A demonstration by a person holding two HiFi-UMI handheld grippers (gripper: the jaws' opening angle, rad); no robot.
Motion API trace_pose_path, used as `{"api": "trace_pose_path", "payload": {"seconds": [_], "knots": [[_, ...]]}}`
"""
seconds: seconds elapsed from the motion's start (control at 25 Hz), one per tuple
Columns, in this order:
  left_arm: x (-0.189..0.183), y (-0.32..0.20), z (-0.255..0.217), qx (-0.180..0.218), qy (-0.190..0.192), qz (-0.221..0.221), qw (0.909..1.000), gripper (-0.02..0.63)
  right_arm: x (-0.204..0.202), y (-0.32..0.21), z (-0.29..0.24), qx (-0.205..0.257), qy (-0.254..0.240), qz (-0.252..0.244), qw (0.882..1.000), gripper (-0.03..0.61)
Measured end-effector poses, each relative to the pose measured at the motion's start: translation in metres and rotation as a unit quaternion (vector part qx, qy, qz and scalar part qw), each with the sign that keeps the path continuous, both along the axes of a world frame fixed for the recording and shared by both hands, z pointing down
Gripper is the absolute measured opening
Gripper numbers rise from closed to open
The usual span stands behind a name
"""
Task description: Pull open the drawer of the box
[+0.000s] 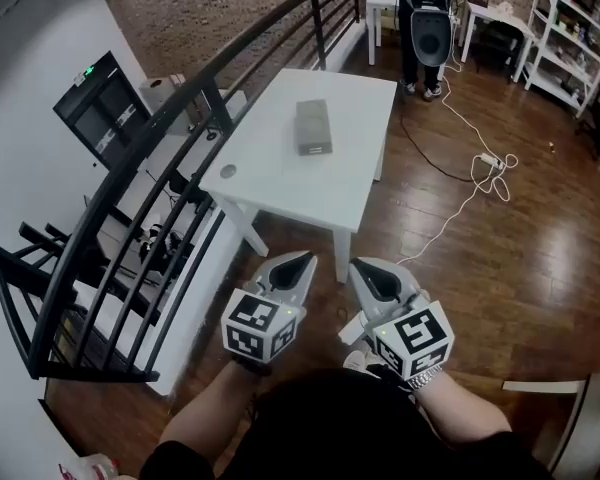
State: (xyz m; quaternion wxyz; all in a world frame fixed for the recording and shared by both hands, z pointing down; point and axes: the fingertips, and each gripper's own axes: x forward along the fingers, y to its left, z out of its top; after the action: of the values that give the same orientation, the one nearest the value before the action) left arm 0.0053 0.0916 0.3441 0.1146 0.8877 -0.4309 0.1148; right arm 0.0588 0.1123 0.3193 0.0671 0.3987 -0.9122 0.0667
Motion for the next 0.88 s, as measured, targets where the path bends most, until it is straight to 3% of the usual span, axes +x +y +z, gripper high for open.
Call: {"api": "trace_pose_path", "payload": {"seconds": [0.28,0.88], "knots": [[0.023,-0.028,0.003,-0.009,0.005,-0.02,0.9997,0.017,0.022,-0.021,0.004,-0.004,-0.001,-0.023,1.0,-0.008],[0.018,-0.092,0.022,-0.048,0.078,-0.052,0.9945,0.017,0.016,-0.058,0.022,-0.021,0.009,-0.024,0.999,-0.008]]}}
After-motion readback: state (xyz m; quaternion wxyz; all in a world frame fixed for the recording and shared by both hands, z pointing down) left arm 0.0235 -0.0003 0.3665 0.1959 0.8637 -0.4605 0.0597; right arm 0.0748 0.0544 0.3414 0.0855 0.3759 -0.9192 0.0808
